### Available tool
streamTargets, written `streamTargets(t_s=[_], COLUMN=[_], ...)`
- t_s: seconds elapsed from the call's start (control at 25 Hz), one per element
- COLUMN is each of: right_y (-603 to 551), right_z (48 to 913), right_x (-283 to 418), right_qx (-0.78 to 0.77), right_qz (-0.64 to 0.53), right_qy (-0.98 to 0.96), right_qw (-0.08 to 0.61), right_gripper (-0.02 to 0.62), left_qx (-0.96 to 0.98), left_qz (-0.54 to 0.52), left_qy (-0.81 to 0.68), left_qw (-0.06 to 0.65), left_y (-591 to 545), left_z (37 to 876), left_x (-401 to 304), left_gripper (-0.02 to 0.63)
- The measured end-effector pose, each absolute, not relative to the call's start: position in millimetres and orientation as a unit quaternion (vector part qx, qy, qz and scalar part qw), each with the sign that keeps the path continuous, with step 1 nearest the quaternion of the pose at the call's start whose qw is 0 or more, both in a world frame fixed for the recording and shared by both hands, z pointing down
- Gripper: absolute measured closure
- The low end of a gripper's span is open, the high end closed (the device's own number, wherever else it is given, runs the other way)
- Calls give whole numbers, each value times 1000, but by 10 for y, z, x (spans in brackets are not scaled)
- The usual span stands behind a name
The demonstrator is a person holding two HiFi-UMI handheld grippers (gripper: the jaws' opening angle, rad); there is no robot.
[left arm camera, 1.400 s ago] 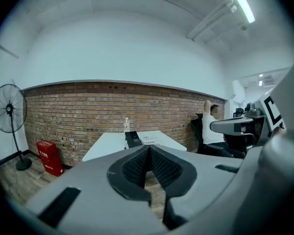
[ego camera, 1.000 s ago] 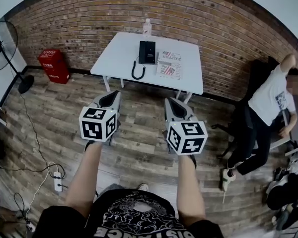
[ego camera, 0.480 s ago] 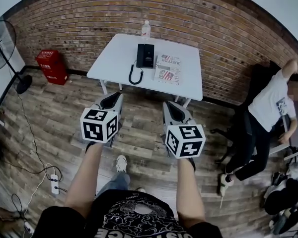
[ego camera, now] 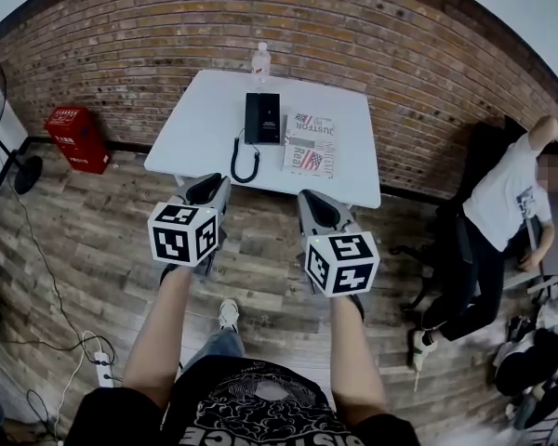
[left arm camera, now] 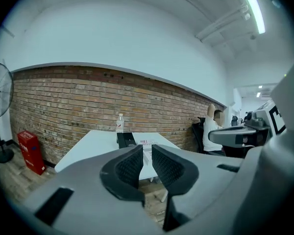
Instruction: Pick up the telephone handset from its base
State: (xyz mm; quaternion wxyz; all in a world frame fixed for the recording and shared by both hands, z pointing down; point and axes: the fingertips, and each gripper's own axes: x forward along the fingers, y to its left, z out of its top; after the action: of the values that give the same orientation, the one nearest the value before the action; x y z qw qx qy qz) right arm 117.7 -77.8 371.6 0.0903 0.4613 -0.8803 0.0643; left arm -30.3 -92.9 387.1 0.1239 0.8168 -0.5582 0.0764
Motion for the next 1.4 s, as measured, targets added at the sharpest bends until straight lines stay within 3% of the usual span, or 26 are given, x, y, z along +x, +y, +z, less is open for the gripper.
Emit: streamTargets(t_s=[0.84,1.4], right_y=[-2588,-3129], right_z=[3697,3849], right_x=[379,335], right_qx=[517,526], right_qz=[75,82], right_qy=[-845,-837], right_qw=[115,127], right_gripper=[594,595], left_qx=[872,884], left_qz=[78,46], left_qy=[-448,-362], left_qw=[180,292], left_y=[-2993,-3747], left_z=[4124,4716], left_x=[-836,-865], left_gripper=[492,477])
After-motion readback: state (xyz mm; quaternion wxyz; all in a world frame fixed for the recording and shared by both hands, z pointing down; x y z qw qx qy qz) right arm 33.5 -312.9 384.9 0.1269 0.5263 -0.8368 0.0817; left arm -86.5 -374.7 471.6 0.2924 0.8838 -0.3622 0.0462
